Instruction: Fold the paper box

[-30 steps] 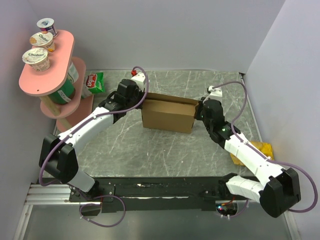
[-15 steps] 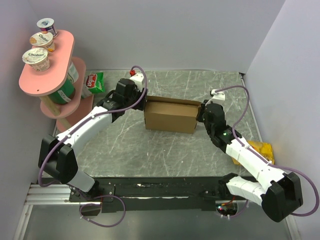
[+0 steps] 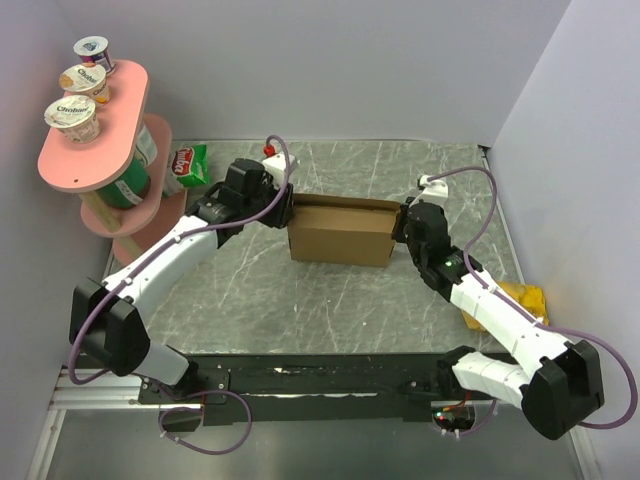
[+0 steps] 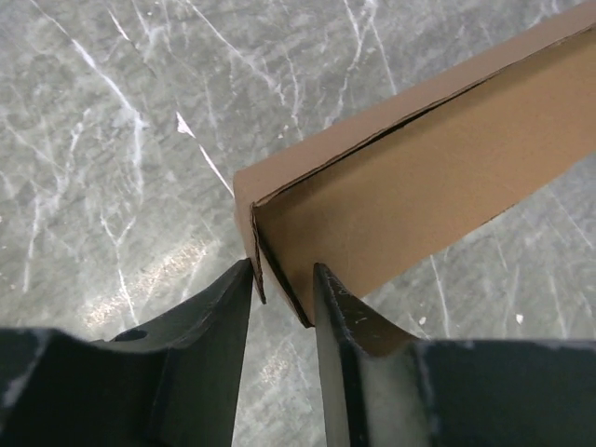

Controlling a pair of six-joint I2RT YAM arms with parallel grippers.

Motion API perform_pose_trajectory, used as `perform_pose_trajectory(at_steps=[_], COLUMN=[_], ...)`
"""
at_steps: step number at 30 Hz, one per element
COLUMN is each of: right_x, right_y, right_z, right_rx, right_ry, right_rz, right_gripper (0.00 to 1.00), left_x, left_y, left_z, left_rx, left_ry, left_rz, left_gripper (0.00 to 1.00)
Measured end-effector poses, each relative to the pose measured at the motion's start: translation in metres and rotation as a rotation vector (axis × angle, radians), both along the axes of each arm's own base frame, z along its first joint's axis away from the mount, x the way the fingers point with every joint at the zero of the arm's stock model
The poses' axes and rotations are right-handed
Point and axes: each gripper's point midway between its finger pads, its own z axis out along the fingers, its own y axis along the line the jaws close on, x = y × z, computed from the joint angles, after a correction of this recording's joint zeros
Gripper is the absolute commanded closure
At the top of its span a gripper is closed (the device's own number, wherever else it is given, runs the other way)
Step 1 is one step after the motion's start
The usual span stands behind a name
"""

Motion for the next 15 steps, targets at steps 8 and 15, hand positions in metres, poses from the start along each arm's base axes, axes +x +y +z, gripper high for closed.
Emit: perform_pose_trajectory(at_steps=[8,15], right_x=[0.000,0.000], right_y=[0.000,0.000], right_z=[0.000,0.000], right_rx=[-0.006,-0.005], right_ry=[0.006,0.007], right_rz=[0.002,0.004], right_gripper=[1.00,1.00], left_x=[0.001,0.010], left_y=[0.005,0.016], left_z=[0.003,0.012], left_rx=[-0.031,-0.068], left_ry=[0.017,0.004], left_rz=[0.001,0.050], left_gripper=[0.58,0.63])
